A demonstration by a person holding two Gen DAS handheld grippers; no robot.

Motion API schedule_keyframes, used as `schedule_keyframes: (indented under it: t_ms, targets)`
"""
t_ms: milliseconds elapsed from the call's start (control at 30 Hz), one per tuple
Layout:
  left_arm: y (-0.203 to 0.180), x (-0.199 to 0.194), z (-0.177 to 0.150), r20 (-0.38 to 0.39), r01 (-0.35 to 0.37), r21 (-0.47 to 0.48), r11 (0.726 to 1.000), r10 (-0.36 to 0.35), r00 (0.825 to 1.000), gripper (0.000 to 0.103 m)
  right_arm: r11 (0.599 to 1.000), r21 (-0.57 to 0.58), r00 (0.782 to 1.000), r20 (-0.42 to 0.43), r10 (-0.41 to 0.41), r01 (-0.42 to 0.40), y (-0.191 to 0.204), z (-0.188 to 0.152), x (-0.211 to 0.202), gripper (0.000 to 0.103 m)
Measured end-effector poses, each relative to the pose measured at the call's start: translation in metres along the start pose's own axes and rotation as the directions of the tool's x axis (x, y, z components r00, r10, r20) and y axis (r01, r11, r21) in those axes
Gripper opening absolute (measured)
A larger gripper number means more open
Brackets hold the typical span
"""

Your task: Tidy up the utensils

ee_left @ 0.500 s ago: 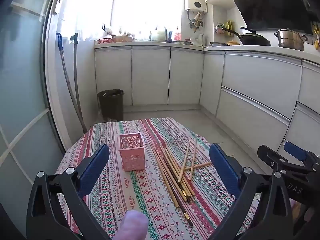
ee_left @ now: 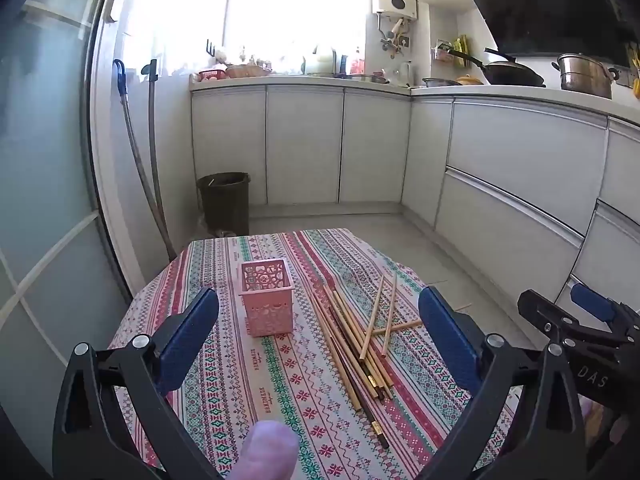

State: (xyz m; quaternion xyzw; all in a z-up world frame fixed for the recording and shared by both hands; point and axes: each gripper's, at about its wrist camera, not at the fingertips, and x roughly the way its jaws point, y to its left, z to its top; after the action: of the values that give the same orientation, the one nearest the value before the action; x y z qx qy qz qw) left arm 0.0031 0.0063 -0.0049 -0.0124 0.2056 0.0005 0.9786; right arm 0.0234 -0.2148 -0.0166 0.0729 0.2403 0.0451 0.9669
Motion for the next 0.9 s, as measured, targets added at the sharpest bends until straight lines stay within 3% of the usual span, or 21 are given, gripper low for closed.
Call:
schedule_keyframes:
  t_ms: [900]
  targets:
    - [0.0027, 0.0064, -0.0033, -0.020, -0.008, -0.005, 1.000, 0.008, 1.000, 0.096, 1.000, 0.018, 1.000, -0.024, -0.002, 0.002, -0.0003, 0.0024, 0.0017, 0.097]
